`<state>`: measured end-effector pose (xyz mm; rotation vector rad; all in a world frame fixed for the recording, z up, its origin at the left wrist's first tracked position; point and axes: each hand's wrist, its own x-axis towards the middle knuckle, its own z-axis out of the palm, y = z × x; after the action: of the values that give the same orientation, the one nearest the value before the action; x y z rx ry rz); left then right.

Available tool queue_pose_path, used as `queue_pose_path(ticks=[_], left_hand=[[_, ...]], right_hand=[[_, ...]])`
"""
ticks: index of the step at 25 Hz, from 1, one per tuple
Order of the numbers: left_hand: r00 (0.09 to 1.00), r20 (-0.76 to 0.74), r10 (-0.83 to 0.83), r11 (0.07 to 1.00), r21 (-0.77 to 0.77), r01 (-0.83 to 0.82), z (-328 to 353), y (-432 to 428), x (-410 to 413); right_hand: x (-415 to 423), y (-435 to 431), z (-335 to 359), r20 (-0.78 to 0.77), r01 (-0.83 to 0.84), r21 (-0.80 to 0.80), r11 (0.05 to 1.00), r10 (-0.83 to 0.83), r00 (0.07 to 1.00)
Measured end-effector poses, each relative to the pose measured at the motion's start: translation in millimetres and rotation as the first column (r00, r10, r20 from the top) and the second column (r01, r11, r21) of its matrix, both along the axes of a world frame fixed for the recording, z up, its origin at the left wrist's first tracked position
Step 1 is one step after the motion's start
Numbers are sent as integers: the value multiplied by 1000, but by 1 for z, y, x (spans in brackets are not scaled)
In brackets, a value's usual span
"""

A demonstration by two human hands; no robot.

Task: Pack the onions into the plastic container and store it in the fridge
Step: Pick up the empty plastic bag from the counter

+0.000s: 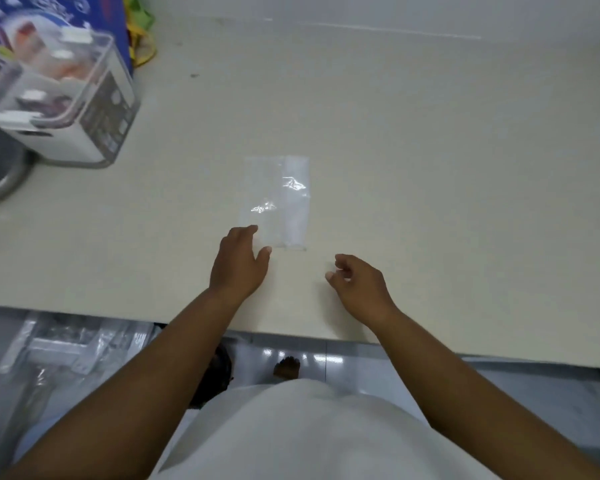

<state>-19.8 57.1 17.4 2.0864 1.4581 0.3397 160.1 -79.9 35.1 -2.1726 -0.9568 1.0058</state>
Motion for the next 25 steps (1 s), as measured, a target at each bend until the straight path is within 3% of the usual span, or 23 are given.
queue_pose_path(ticks=[5, 10, 14, 20, 25], left_hand=[[974, -224, 9, 998, -63, -24, -17, 53, -1], [988, -110, 112, 979, -160, -129, -27, 65, 1], [974, -90, 207, 944, -245, -223, -29, 53, -7], [942, -220, 254, 898, -309, -314, -24, -28, -48], [825, -86, 559, 761, -342, -551, -25, -139, -100]], right_hand=[[-6, 77, -13, 0, 73, -91, 993, -73, 997], [-7, 107, -21, -1, 128, -109, 986, -129, 992], [-13, 96, -20, 50, 45, -128, 991, -39, 998], [-40, 42, -15, -61, -103, -93, 990, 98, 993], [-69, -5, -23, -51, -394, -57, 918, 391, 919]])
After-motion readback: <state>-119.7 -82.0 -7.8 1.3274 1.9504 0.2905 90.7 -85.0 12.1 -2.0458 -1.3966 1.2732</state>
